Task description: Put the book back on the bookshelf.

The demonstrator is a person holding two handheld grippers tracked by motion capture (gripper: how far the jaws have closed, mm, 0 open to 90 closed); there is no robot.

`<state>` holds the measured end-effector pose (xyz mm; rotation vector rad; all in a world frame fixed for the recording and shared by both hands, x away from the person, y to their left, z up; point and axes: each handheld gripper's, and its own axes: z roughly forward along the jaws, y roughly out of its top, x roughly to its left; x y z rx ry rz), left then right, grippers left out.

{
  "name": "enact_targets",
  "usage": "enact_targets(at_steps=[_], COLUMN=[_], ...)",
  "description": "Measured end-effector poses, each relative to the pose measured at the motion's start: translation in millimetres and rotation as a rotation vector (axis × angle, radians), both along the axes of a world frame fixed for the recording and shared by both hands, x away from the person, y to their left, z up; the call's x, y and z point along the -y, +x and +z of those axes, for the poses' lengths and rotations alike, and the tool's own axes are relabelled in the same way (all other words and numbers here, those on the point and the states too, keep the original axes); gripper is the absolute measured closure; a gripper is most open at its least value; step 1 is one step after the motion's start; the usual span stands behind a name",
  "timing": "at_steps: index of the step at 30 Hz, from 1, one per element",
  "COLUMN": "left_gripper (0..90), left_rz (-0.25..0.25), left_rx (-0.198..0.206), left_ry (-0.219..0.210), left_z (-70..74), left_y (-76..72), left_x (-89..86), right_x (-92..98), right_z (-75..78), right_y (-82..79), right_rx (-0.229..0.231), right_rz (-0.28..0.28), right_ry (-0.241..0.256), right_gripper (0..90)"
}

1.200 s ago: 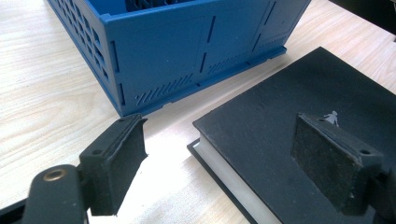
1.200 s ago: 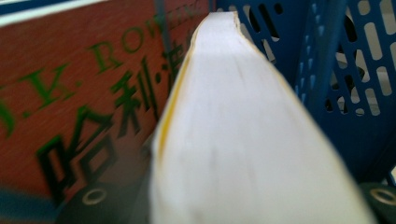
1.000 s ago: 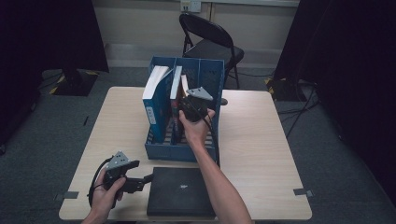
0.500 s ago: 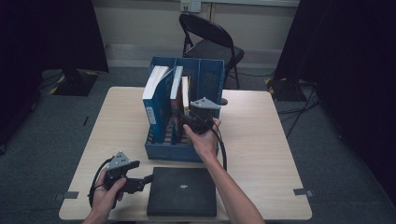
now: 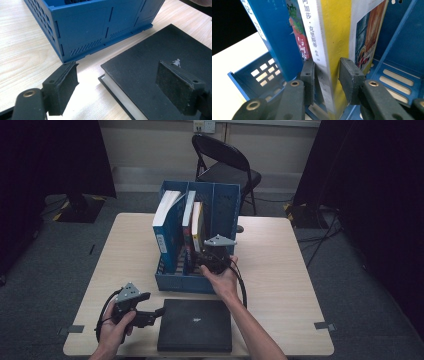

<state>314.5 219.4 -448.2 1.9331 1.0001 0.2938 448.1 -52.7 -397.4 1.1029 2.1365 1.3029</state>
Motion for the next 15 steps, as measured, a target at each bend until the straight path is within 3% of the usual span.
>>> enact_targets(at_steps=[5,15], left_gripper=[17.4,17.5], left_rz=[-0.004,0.001], left_rx=[0.002,0.002], left_ry=[0.0,-0.003], left_z=[0.1,0.6], left_y=[-0.2,-0.5], left_x=[0.5,-2.0], right_x=[-4.4,-12.5], right_z=[0.6,1.9], right_y=[5.5,10.1], right_rx=[-0.001,0.031], right_rz=[-0.017,0.0], right_ry=[0.036,0.002], right_gripper=[68.8,68.3])
